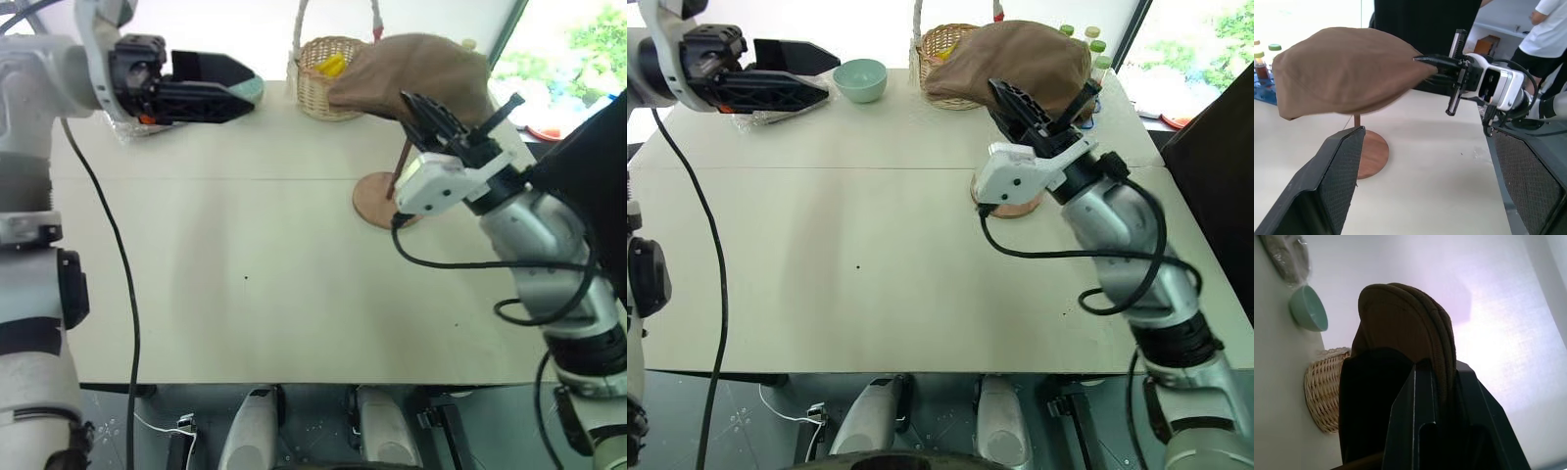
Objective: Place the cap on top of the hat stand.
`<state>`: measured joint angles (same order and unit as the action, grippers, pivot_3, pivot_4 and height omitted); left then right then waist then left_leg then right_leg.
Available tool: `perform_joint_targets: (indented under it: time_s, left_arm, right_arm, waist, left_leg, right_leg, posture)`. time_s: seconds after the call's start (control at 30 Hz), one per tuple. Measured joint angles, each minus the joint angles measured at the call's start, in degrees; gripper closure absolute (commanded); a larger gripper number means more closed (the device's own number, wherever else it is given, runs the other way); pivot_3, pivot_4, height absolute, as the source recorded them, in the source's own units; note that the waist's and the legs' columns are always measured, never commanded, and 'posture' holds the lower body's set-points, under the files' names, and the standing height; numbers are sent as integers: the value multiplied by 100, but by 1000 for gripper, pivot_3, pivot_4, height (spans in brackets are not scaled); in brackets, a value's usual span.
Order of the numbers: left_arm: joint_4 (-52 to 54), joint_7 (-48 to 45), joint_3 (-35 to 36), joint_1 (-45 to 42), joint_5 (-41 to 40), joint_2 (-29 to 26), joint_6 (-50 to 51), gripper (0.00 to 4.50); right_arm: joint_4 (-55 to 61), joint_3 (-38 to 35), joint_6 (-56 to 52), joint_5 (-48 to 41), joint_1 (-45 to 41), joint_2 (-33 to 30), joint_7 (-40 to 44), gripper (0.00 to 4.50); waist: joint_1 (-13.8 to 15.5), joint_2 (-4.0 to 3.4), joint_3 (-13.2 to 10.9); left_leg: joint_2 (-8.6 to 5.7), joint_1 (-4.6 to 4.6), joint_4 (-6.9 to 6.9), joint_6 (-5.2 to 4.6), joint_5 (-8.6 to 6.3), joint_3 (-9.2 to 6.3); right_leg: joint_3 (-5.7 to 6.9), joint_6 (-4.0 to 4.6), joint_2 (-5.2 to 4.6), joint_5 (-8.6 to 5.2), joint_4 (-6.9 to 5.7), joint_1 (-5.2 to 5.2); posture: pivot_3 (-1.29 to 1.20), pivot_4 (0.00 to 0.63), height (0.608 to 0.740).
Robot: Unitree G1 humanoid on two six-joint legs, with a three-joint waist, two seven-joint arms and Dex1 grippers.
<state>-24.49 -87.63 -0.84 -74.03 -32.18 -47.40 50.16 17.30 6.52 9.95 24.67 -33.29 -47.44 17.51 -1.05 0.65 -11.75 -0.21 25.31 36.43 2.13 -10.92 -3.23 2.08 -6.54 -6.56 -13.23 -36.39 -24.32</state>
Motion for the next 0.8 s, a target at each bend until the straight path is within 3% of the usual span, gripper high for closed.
perform_joint_targets:
  time_s: [0.13, 0.3, 0.6, 0.7, 0.8]
  left_arm:
    - [6, 60, 118, 0, -88, -79, 110, 191]
    - [63, 137, 181, 1, -100, -155, 204, 191]
    - [26, 418, 404, -7, -102, -266, 216, 191]
    - [27, 426, 402, -6, -102, -269, 220, 191]
    - [27, 407, 386, -5, -94, -276, 210, 191]
  right_arm:
    - [-1441, -88, 1480, -492, -454, -273, 161, 4394]
    - [-2228, -259, 2466, -1262, -552, -329, 570, 4394]
    - [-1702, -615, 2334, -1419, 514, -33, 616, 4394]
    - [-1471, -742, 2002, -1428, 629, 67, 596, 3262]
    - [-1314, -850, 1576, -1465, 756, 141, 610, 1722]
  waist:
    - [-15, 4, -2]
    - [-17, 4, -2]
    - [-4, 4, -2]
    - [-2, 4, -1]
    - [-2, 4, -1]
  left_leg:
    - [0, -1, -1, 0, 0, 1]
    - [0, -2, -6, 0, 0, 1]
    - [0, -4, -2, 1, 1, 2]
    - [0, -5, -2, 1, 1, 1]
    - [0, -5, -1, 1, 1, 2]
  right_leg:
    - [-3, 0, 0, 0, 0, 0]
    - [-3, -1, 0, 0, 1, 0]
    - [-6, -1, 1, 0, -5, 2]
    - [-6, -1, 2, 0, -7, 2]
    - [-6, -1, 2, 0, -8, 2]
  posture:
    - [0, 150, 740]
    - [0, 150, 740]
    - [0, 150, 740]
    - [0, 150, 740]
    - [0, 150, 740]
